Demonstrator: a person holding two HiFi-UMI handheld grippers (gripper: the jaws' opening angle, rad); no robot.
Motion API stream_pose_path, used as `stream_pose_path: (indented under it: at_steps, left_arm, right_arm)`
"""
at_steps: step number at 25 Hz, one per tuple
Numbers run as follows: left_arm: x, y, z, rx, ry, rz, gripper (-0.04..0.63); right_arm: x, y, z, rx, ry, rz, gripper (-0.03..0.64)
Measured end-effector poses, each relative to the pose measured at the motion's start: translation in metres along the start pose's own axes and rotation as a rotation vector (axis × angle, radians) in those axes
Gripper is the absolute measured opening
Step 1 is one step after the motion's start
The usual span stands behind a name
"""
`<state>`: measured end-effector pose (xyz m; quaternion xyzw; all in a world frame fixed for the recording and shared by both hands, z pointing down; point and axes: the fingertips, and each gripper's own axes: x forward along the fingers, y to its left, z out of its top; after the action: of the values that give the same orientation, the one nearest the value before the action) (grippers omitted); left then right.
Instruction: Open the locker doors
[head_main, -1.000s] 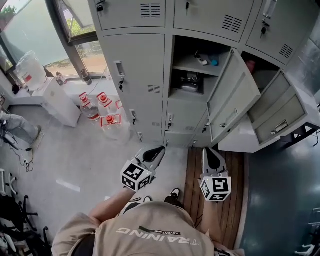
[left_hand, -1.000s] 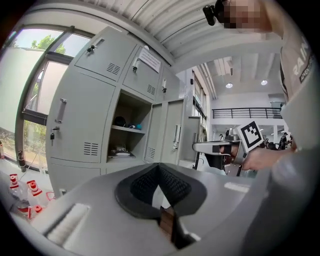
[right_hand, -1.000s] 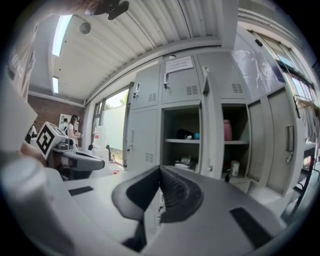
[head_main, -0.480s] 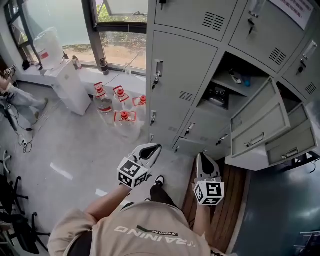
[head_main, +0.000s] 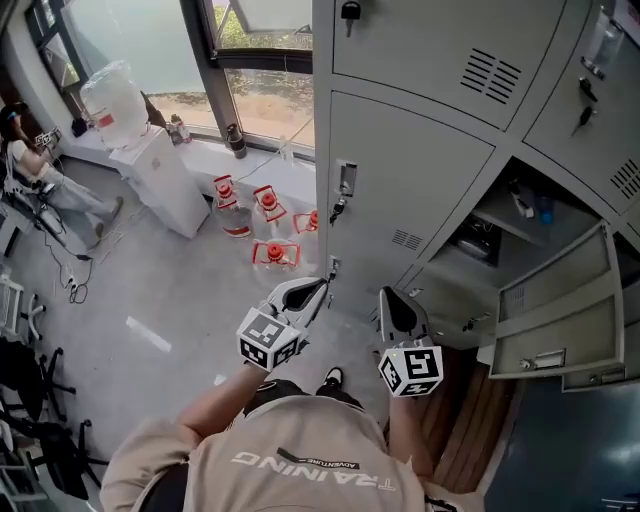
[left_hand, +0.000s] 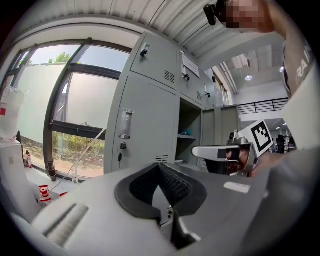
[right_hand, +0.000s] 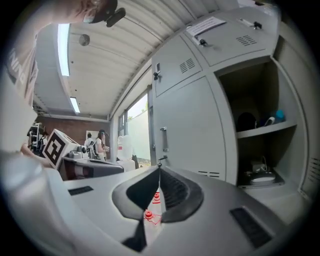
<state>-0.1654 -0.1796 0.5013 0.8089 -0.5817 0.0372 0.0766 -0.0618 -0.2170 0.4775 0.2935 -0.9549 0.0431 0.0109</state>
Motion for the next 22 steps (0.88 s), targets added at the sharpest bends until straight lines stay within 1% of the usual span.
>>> stream_pose_path:
  at_steps: [4,7,11,16,19,22]
  left_arm:
    - [0.015,0.042,0.004,-0.012,-0.003,0.026,0.008]
    - [0.024,0.076,0.007,-0.010,-0.007,0.018,0.008]
    - [0.033,0.121,0.015,0.008,-0.002,-0.038,0.008]
    - [0.036,0.173,0.027,0.043,0.004,-0.135,0.008]
    - [0.039,0.190,0.030,0.055,0.007,-0.208,0.008]
    - [0.044,0.200,0.025,0.060,0.022,-0.255,0.008]
  right_arm:
    - [0.058,0.006,0.013,-0.018,0.005,0.064,0.012]
    - [0.101,0.004,0.027,-0.046,-0.005,0.058,0.012]
    - [0.154,0.003,0.044,-0.060,-0.024,-0.019,0.012]
    - [0.195,0.012,0.054,-0.084,-0.025,-0.139,0.012]
    - [0.208,0.008,0.054,-0.101,-0.018,-0.218,0.012]
    - [0.214,0.003,0.054,-0.086,-0.023,-0.258,0.012]
